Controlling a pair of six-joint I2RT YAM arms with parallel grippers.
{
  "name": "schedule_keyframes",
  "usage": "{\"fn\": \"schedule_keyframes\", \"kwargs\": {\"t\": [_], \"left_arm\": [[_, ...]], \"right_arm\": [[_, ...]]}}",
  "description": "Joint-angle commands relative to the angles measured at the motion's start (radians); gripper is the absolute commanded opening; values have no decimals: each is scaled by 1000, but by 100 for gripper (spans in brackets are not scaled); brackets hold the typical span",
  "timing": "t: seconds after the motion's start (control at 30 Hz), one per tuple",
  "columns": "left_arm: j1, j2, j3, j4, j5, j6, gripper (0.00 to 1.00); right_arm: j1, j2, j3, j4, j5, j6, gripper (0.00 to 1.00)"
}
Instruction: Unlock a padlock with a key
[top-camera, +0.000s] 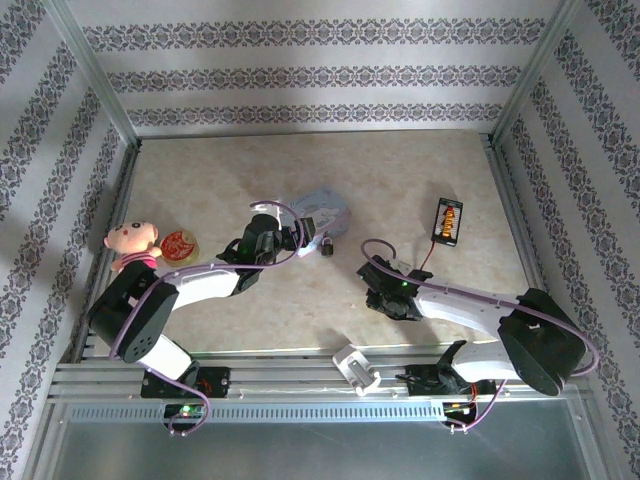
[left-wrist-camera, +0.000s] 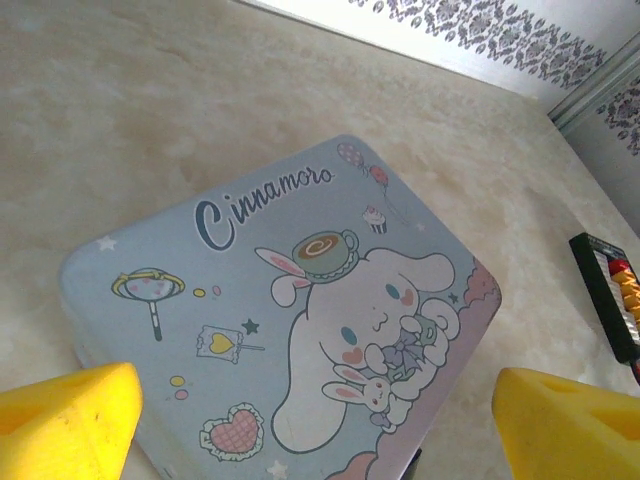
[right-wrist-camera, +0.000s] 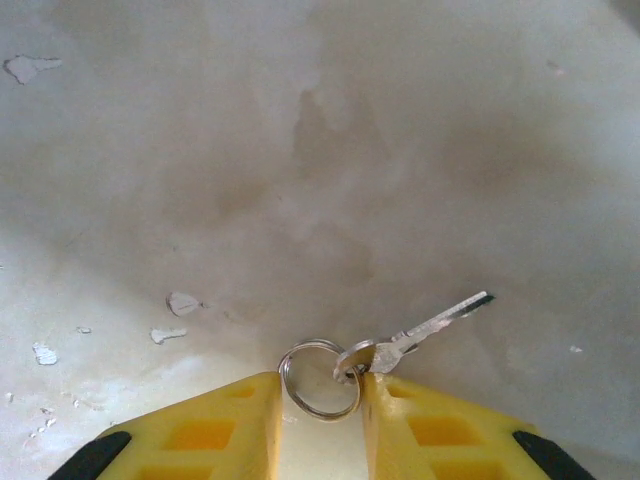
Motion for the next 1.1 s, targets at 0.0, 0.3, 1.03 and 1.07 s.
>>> {"fn": "schedule_keyframes", "kwargs": {"t": [0.0, 0.3, 1.03, 1.07], "left_arm": [[10, -28, -15, 2, -21, 28, 91], [10, -39, -15, -7, -13, 26, 92], [10, -100, -28, -30, -19, 36, 94], [10, -104, -30, -33, -18, 36, 95]], "right_arm": [[8, 4, 16, -28, 37, 5, 28], [-6, -65, -6, -78, 90, 17, 12], [-5, -14, 69, -131, 75, 12, 53], [-5, -1, 76, -130, 77, 11, 54]]}}
